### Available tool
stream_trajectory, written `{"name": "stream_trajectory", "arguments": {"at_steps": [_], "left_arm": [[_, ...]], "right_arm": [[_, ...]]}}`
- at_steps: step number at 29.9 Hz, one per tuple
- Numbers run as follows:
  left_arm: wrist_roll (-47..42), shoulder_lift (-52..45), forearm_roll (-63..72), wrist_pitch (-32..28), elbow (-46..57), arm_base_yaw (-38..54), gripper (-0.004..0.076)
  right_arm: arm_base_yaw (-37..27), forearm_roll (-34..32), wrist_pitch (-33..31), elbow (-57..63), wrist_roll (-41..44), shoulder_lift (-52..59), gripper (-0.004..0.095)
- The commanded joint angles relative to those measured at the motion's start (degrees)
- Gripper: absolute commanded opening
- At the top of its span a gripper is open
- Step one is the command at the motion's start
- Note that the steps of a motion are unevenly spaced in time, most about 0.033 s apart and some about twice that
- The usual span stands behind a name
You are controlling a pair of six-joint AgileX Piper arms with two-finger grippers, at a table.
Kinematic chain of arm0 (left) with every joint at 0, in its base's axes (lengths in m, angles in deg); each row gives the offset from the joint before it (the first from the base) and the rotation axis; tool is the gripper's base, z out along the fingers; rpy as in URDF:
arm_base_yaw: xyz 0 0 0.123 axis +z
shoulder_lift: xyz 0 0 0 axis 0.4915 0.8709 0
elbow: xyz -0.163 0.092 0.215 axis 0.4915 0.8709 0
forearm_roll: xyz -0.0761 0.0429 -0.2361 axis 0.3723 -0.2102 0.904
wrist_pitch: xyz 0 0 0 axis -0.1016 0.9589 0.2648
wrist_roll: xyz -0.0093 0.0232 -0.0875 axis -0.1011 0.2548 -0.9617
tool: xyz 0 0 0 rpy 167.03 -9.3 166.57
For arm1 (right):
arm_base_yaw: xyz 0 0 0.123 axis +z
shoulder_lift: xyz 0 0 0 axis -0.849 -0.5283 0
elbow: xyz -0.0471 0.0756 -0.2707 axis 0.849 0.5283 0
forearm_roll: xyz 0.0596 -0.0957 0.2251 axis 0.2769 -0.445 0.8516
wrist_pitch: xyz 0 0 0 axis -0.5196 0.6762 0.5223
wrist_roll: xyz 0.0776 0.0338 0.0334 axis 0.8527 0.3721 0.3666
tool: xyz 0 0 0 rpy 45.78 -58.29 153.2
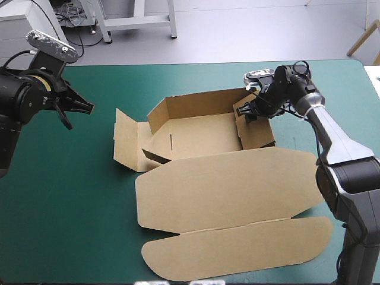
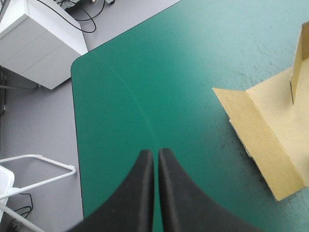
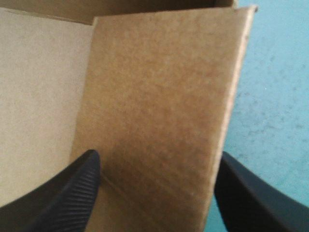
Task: Fold the box
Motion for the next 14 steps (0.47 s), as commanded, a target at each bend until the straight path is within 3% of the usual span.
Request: {"name": "stream_trajectory", "arguments": {"at_steps": [1, 14], "left_arm": [[-0.74, -1.9, -0.83, -3.13, -1.73, 0.06, 0.0013], [-0.6, -1.9, -1.64, -0.95, -1.37, 0.06, 0.001]], "right_arm": [[-0.01, -0.13, -3.9, -4.52, -0.88, 3.86, 0.0793], [-0.01, -1.33, -5.01, -6.44, -1.07, 19.5, 0.0792]]}}
